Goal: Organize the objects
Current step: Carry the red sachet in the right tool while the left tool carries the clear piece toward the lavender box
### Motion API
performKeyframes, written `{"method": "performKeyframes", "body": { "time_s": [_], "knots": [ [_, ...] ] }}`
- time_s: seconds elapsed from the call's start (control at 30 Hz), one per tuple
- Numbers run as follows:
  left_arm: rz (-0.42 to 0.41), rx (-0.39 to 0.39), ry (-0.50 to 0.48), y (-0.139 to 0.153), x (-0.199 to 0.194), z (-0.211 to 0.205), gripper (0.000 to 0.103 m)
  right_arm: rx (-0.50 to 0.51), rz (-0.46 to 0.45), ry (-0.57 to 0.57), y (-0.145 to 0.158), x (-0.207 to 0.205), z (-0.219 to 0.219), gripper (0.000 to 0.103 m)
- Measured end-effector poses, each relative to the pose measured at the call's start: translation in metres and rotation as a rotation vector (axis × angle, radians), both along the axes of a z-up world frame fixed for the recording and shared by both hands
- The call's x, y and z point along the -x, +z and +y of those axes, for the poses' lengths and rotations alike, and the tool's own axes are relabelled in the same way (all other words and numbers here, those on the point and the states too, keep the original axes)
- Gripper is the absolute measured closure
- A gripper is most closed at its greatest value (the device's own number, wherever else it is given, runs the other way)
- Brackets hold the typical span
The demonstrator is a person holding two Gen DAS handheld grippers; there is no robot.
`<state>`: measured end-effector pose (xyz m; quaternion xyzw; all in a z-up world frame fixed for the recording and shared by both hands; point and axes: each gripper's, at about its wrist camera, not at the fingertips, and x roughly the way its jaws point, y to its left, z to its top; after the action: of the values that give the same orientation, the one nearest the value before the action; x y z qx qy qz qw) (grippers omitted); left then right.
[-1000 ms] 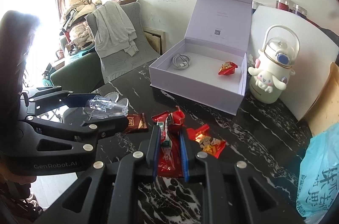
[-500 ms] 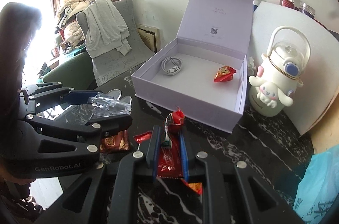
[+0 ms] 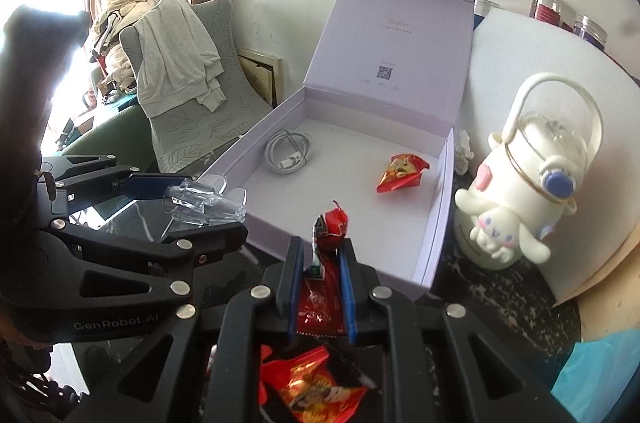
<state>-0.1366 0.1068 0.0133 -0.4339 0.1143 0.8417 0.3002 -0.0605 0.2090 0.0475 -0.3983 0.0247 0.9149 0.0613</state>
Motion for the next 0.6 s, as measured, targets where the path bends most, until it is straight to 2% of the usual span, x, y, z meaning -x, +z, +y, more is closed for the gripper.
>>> {"method": "performKeyframes", "body": {
  "time_s": [0.6],
  "knots": [
    [0.037, 0.019, -0.017, 0.003, 0.060, 0.030, 0.043, -0.071, 0.005, -0.041, 0.000, 0.050, 0.032, 0.087]
  ]
}}
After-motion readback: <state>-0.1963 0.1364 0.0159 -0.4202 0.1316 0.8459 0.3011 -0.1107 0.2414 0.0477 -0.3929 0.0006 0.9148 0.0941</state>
